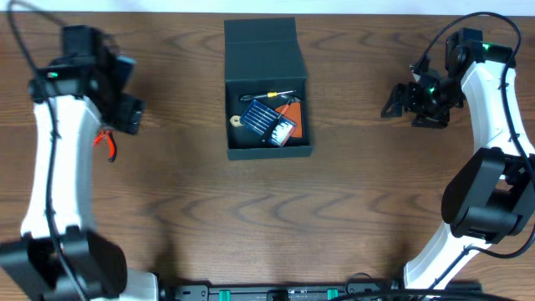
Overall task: Pack container
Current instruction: 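Move left gripper to the red pliers and grasp them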
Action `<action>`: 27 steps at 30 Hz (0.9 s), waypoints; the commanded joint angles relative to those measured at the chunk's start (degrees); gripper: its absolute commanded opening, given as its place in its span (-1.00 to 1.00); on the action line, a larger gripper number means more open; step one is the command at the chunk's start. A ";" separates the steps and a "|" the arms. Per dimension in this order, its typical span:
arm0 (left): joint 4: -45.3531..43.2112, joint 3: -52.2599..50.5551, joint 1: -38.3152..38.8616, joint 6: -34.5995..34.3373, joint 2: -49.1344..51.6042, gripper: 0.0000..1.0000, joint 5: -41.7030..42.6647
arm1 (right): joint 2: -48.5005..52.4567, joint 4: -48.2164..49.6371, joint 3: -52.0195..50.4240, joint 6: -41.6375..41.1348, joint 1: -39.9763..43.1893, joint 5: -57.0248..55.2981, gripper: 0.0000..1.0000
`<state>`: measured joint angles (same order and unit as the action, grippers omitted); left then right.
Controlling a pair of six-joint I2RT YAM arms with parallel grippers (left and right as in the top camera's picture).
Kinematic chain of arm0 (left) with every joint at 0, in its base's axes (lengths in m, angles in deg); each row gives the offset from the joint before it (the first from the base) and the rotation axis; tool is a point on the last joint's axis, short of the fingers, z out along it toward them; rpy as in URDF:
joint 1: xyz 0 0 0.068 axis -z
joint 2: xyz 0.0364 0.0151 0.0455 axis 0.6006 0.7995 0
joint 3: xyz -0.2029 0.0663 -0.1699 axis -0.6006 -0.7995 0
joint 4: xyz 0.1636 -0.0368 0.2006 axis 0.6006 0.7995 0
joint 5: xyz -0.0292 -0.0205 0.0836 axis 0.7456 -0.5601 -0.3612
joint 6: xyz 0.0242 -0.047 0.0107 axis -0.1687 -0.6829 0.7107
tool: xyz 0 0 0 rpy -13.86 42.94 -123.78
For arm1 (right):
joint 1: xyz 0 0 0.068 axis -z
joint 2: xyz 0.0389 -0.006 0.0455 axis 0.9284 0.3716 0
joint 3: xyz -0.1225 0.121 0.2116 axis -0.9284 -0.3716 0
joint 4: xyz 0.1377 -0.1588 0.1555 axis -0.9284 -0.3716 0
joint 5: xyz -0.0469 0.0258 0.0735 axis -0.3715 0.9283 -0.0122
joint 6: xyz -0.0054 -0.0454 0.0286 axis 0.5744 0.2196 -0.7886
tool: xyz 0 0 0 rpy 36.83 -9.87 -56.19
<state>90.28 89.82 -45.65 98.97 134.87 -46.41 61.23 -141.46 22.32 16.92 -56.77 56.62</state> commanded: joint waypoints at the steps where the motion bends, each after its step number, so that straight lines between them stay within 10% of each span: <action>1: 0.17 -0.68 -6.05 -3.02 5.73 0.80 4.59 | 0.28 0.52 0.02 -0.57 -0.59 0.90 0.68; 27: -2.03 -0.72 -9.90 2.60 22.82 0.74 4.35 | 0.28 0.48 0.02 -1.11 -0.57 0.87 0.71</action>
<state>88.49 89.52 -55.28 100.61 157.32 -42.63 61.23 -140.80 22.32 16.92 -56.77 56.62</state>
